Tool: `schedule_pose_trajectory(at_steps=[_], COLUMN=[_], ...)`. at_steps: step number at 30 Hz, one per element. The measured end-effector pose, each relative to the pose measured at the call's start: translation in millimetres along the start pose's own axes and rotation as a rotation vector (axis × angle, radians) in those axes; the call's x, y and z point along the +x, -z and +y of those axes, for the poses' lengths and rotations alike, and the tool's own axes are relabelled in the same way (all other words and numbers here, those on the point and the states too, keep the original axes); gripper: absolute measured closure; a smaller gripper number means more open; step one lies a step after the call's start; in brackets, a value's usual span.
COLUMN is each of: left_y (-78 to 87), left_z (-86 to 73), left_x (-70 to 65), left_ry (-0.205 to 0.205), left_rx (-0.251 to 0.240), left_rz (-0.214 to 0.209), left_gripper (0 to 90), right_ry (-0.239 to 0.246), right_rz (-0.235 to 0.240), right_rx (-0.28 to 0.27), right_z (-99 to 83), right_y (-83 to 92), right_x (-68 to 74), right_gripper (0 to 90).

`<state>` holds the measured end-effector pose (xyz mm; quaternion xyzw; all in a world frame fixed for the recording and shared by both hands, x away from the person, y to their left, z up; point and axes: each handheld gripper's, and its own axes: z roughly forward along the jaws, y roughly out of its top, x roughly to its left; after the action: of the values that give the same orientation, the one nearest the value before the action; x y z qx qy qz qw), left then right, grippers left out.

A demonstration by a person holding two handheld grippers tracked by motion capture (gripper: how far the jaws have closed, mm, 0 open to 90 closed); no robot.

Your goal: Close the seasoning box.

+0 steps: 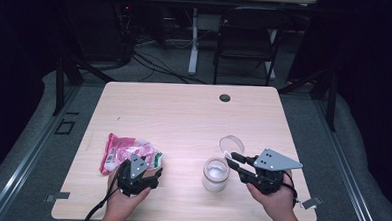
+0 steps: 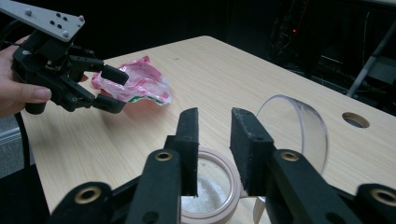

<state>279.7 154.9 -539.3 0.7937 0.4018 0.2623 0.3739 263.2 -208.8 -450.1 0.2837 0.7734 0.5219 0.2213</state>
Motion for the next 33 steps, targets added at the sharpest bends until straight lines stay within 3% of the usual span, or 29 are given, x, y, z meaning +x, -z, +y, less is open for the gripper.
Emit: schedule_pose_trajectory(at_steps=[9, 17, 25, 33], left_y=[-1.3, -1.0, -1.0, -0.7], left_z=[0.7, 1.4, 0.6, 0.5], left_x=[-10.0, -11.0, -10.6, -10.3], left_ry=[-0.036, -0.027, -0.022, -0.022], left_rx=[-0.010, -0.026, -0.026, -0.024], left_rz=[-0.001, -0.015, -0.019, -0.020], left_gripper=[32.5, 35.8, 35.8, 35.8], right_ry=[-0.008, -0.024, -0.070, -0.111], right_rz=[-0.030, -0.076, -0.173, -0.175], right_rx=[0.002, -0.022, -0.002, 0.027], right_z=[3.0, 5.6, -4.6, -15.2], right_y=[11.2, 22.7, 26.9, 15.0], right_x=[-8.0, -16.9, -38.6, -49.0], right_gripper=[90.0, 90.0, 90.0, 90.0])
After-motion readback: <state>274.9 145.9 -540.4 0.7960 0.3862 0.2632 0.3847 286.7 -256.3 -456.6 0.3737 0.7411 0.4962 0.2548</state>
